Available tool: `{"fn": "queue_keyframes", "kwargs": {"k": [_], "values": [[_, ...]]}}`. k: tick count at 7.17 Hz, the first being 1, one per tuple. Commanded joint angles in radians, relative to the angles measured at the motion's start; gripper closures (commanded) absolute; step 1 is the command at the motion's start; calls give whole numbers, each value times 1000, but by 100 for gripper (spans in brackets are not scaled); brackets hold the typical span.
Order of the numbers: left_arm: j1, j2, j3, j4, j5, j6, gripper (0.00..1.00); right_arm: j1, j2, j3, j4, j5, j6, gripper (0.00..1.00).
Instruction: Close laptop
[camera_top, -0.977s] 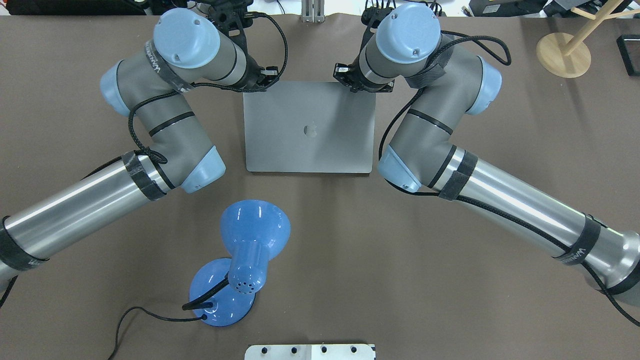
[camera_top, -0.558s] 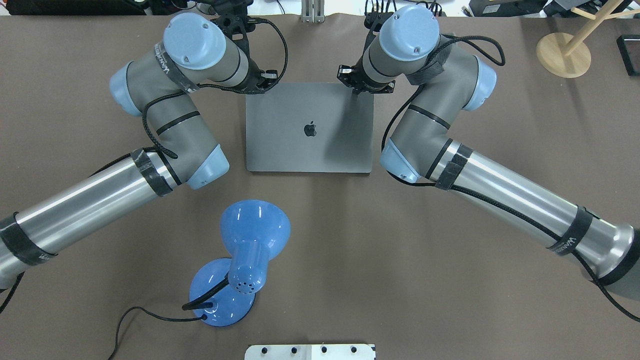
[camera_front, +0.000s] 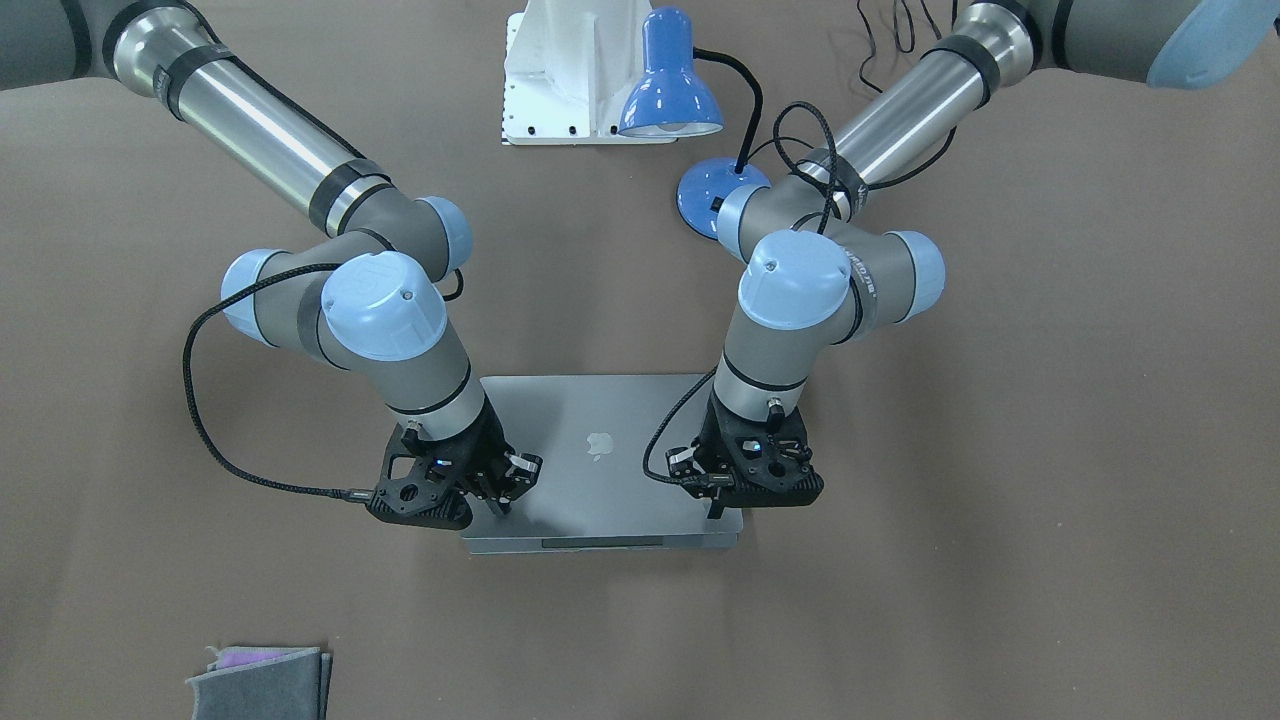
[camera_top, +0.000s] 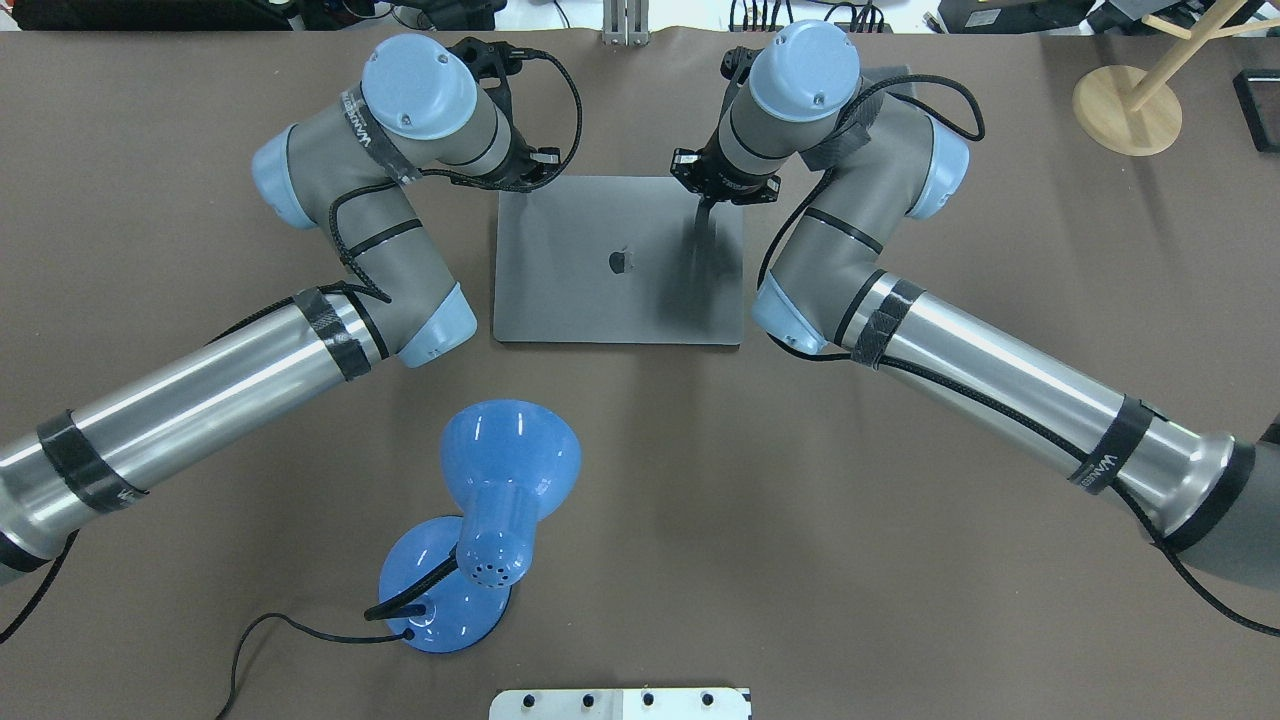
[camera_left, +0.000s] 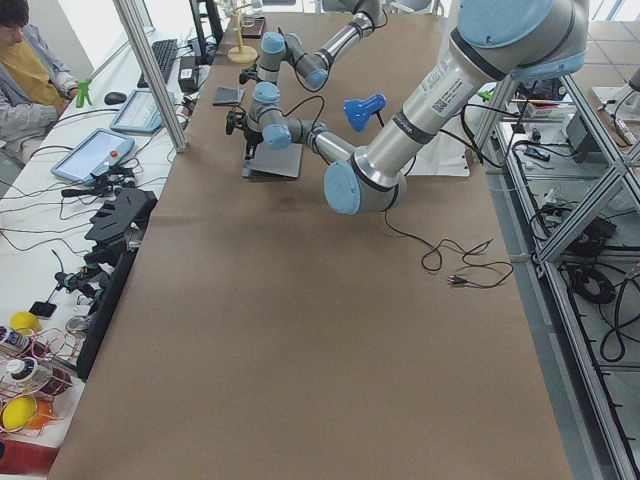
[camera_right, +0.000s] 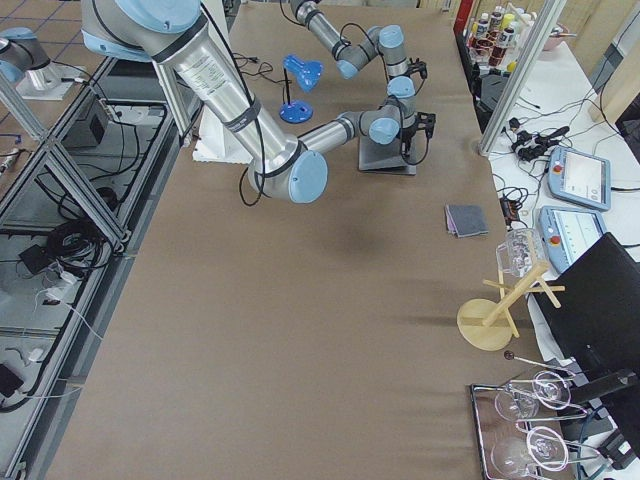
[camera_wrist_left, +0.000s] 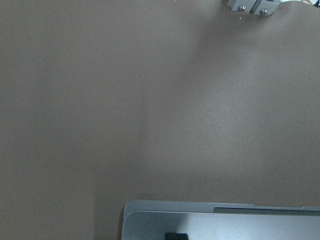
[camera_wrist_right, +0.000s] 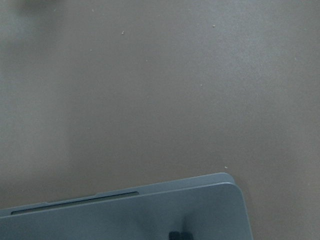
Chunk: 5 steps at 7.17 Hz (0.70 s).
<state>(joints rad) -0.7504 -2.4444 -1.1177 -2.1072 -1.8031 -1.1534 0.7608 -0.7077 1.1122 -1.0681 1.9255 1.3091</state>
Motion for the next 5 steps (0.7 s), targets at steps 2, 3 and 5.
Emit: {"fn": "queue_keyframes", "kwargs": {"k": [2, 3, 5], "values": [[2, -8, 39, -27, -2, 6, 100, 0, 10, -14, 7, 30, 2, 100], [-1, -10, 18, -27, -8, 9, 100, 20, 10, 3, 7, 64, 5, 100], [-56, 46, -110, 10, -136, 12, 100, 147, -113, 175, -6, 276, -8, 100]]}}
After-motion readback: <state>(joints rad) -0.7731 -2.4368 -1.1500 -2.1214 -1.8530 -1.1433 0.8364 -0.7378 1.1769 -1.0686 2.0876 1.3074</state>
